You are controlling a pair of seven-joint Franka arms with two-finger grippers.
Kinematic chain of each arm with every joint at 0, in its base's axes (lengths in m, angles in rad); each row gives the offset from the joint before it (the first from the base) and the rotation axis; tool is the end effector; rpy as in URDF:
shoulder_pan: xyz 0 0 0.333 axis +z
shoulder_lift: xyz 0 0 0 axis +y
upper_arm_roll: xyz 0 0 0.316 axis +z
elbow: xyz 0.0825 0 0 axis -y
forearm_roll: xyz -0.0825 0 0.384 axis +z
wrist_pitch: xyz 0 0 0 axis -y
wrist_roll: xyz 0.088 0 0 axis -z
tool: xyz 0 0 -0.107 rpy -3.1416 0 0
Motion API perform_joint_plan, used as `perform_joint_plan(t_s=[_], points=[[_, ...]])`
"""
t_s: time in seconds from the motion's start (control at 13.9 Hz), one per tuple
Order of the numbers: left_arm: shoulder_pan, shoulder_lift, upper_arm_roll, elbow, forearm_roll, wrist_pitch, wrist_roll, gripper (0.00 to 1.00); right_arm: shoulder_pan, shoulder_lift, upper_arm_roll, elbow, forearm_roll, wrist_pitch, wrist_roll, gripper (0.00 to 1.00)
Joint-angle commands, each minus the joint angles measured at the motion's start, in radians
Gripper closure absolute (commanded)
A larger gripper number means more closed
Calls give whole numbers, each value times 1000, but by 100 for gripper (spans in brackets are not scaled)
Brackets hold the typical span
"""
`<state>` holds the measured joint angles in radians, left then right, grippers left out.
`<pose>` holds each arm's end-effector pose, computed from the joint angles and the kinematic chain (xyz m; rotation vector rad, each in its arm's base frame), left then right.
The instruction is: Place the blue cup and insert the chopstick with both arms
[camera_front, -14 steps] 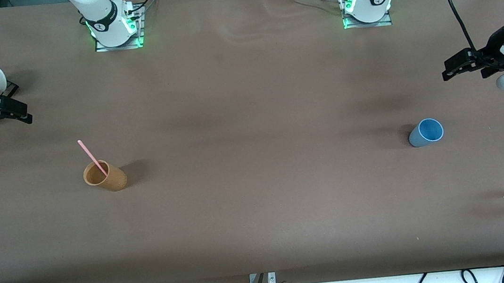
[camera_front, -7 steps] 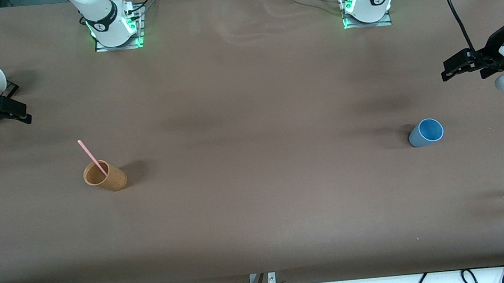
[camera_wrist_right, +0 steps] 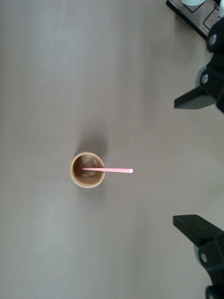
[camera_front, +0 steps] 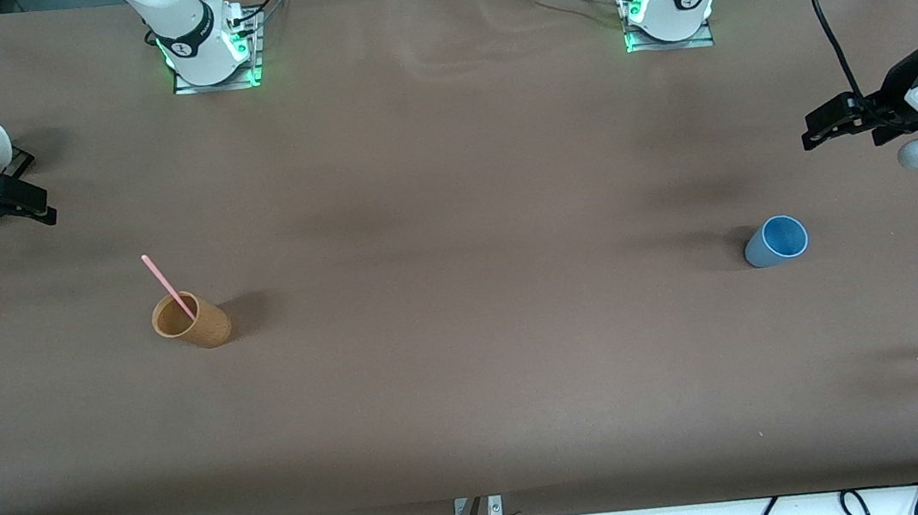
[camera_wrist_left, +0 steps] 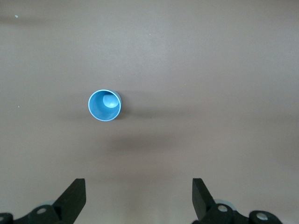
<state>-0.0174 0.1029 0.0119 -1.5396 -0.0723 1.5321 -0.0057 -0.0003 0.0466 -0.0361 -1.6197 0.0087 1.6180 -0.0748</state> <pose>0.5791 -0.0115 0.5779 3.0664 0.0021 -0.1700 0.5696 -0.0194 0.5792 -3.1305 -0.0591 0.0749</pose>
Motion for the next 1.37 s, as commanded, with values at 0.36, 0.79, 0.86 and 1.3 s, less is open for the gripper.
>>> perform_joint_plan(t_s=[0.36, 0.79, 0.86, 1.3], points=[[-1, 15, 2, 26, 16, -9, 21, 0, -10, 1, 7, 15, -4, -17, 6, 0], [13, 95, 5, 10, 25, -6, 30, 0, -10, 3, 7, 17, -3, -18, 10, 0], [20, 115, 8, 10, 41, 3, 62, 0, -10, 1, 7, 15, -3, -18, 10, 0], [79, 233, 8, -68, 158, 222, 211, 0, -9, 1, 8, 17, -3, -18, 10, 0]])
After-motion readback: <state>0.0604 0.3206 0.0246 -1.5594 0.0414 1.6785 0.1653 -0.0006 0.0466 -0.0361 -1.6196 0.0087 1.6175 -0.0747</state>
